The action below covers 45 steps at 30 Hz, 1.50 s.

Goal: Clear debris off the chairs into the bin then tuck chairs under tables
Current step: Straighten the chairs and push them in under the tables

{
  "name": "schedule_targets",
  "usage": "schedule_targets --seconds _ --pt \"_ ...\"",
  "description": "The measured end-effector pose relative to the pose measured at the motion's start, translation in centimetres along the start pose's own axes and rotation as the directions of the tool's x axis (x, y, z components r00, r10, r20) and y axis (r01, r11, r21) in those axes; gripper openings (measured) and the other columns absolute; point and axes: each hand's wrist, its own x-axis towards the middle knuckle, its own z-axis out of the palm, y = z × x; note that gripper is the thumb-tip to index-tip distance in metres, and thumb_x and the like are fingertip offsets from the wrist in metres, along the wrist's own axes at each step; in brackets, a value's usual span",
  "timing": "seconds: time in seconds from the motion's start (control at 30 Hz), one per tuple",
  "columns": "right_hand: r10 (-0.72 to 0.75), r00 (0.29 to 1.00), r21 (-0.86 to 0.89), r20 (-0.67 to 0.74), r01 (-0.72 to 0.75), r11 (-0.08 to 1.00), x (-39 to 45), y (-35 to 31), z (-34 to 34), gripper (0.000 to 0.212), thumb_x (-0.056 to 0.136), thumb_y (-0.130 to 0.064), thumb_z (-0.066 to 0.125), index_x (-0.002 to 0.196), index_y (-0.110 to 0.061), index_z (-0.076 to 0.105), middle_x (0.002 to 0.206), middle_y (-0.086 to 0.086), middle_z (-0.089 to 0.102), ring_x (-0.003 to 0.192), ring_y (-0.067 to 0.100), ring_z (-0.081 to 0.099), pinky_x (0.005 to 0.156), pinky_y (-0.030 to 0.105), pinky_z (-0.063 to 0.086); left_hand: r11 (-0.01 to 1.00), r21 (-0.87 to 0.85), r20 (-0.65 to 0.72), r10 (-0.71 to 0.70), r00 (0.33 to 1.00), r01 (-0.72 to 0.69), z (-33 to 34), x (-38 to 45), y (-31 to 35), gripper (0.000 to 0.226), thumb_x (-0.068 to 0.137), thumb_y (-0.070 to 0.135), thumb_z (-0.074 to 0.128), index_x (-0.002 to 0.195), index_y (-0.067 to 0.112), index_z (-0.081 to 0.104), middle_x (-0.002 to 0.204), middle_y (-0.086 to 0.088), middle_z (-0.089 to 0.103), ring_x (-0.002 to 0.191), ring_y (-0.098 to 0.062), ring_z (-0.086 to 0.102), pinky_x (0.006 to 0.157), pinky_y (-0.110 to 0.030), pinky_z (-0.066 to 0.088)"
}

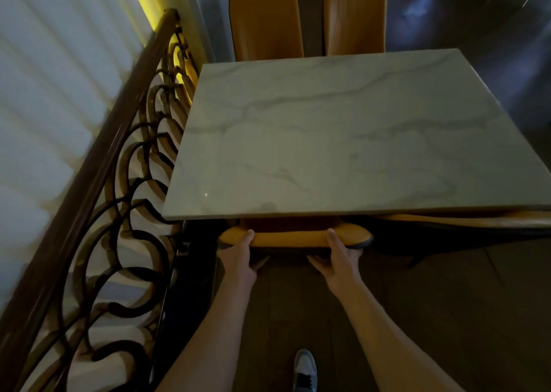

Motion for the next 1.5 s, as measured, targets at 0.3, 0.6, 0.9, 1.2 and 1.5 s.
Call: schedule_targets --seconds 0.3,0.6,0.9,1.2,1.5 --pt "0.016 1.0 -0.006 0.017 -0.016 1.0 2.8 -1.2 2.5 0.099 0.083 -0.018 0.077 0.149 -0.045 0.008 0.129 0.006 0.046 0.132 0.041 0.043 0.094 0.065 0.049 1.0 -0.015 0.016 0.0 1.0 0.0 2.2 2.1 2.0 0.085 0.077 0.012 0.081 0.144 0.025 0.03 0.133 -0.017 0.042 0.117 -0.041 0.048 0.073 -0.061 0.058" --pt "0.033 0.999 -0.029 0.02 -0.033 0.999 3.1 -1.2 2.4 0.101 0.083 -0.02 0.076 0.149 -0.047 0.004 0.127 0.005 0.046 0.13 0.041 0.043 0.095 0.062 0.05 1.0 0.013 0.004 0.009 1.0 -0.009 2.3 3.1 1.7 0.085 0.079 0.013 0.08 0.145 0.026 0.028 0.136 -0.016 0.043 0.12 -0.042 0.048 0.076 -0.06 0.058" --pt "0.064 0.995 -0.012 -0.074 -0.065 0.998 2.1 -1.5 2.8 0.067 0.089 -0.009 0.07 0.14 -0.028 0.032 0.13 0.014 0.048 0.114 0.041 0.052 0.083 0.061 0.055 0.996 0.081 0.024 0.019 1.0 -0.021 1.5 2.2 2.0 0.084 0.085 0.014 0.075 0.148 0.022 0.019 0.118 -0.016 0.043 0.1 -0.039 0.054 0.085 -0.06 0.055" --pt "-0.193 0.969 -0.459 -0.154 0.103 0.882 -0.5 -2.1 2.0 0.046 0.092 -0.028 0.068 0.126 -0.013 0.041 0.103 0.011 0.058 0.095 0.029 0.059 0.087 0.053 0.053 0.909 0.345 0.025 0.239 0.971 -0.233 -0.2 1.1 2.5 0.095 0.086 0.022 0.075 0.156 0.012 0.011 0.143 -0.021 0.043 0.123 -0.042 0.05 0.092 -0.048 0.048" --pt "-0.594 0.789 -0.63 0.154 0.542 0.556 -6.4 -8.0 5.7 0.079 0.096 -0.028 0.062 0.157 -0.011 0.014 0.164 0.01 0.017 0.15 0.026 0.02 0.12 0.041 0.025 0.376 0.517 0.47 0.626 0.622 -0.769 2.2 -2.9 7.9 0.074 0.091 0.03 0.066 0.15 0.004 0.03 0.154 -0.016 0.032 0.141 -0.032 0.031 0.112 -0.044 0.03"
